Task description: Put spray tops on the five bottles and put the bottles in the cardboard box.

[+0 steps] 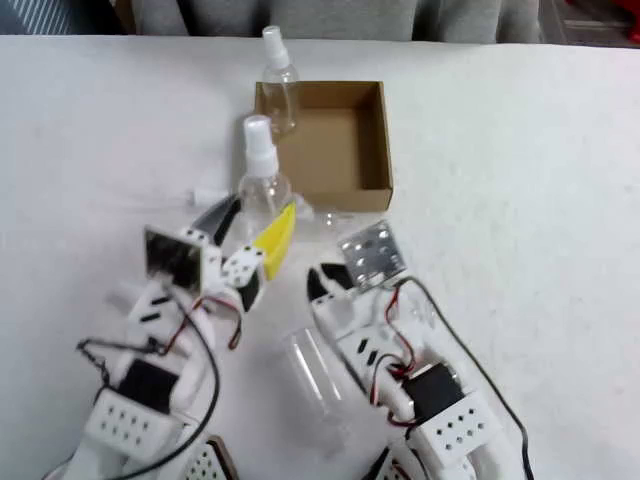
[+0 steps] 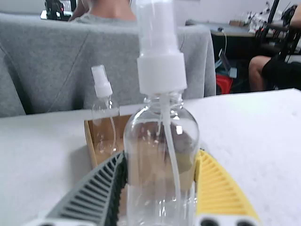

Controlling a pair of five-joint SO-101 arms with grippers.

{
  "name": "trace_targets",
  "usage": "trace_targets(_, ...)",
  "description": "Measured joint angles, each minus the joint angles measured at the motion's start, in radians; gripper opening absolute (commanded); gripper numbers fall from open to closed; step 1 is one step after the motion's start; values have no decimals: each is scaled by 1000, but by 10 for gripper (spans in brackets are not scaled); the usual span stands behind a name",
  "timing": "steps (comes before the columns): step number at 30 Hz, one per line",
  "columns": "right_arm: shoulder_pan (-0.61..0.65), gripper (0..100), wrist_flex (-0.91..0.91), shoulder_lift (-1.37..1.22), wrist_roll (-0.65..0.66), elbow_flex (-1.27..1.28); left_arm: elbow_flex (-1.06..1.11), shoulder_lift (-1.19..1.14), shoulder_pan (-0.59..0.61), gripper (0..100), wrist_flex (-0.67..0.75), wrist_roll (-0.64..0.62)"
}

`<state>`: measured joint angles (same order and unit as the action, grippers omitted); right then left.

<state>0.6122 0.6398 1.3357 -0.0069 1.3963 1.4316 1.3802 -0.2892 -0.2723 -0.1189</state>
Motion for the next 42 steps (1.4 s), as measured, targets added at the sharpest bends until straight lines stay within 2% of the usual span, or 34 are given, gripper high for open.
trace_targets(7,78,17,-41,-2,0,18,-37,-350,0,23,219,-3)
trace_targets(16,84,17,-370,-2,-120,196,-38,-379,-14,22,241,-5)
trace_targets(21,89,17,-443,-2,-133,219,-101,-339,-32,22,103,-9)
trace_targets(25,91,17,-448,-2,-133,219,-109,-269,-29,22,12,-89)
trace_targets(37,87,17,-448,14,-135,219,-109,-143,-28,22,-87,-127)
trace_targets(42,29,17,-448,0,-133,219,-106,-141,-29,22,-87,-135)
